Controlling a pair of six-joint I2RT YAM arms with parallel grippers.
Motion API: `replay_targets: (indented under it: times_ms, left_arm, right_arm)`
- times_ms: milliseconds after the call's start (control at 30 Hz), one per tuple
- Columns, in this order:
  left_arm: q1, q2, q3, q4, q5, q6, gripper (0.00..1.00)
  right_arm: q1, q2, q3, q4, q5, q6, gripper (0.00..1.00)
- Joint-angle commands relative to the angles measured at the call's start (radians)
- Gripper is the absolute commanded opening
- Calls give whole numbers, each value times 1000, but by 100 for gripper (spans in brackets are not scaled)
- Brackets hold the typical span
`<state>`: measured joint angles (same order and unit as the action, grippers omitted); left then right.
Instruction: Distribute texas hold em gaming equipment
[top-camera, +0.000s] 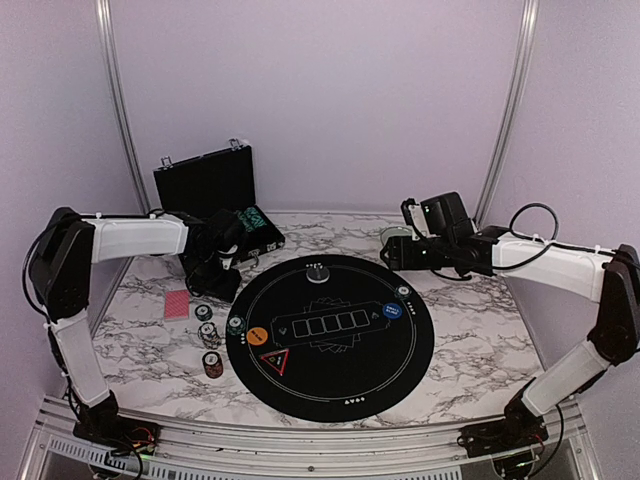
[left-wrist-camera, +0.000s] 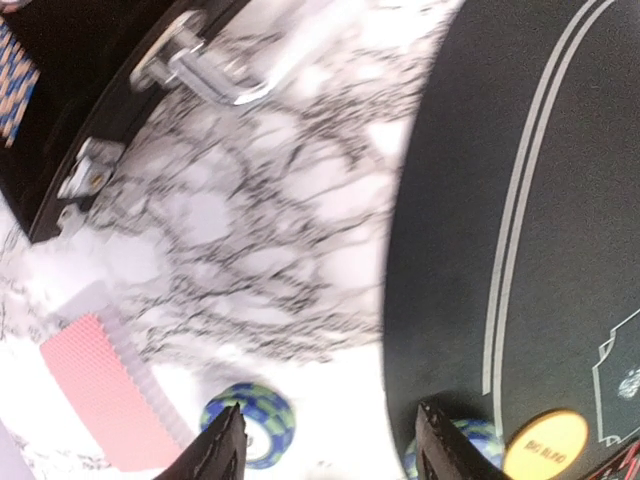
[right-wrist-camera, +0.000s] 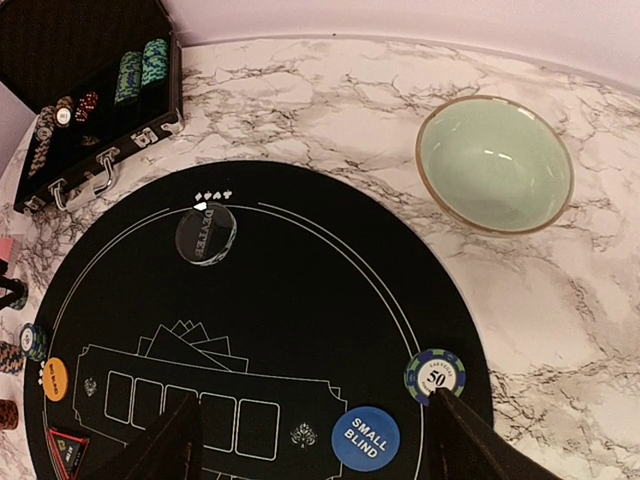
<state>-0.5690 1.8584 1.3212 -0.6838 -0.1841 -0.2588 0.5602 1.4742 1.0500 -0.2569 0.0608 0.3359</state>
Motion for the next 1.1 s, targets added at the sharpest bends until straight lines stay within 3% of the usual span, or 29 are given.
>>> replay_targets:
  times_ms: [0,1067]
  left_arm:
    - [36,-67,-56,-18,9,-1,59]
    - [131,-69,-140,18,88,34,64]
  right_arm:
    - [10,21,38,1,-14,-5,74]
    - [12,41,58,2,-32,1,74]
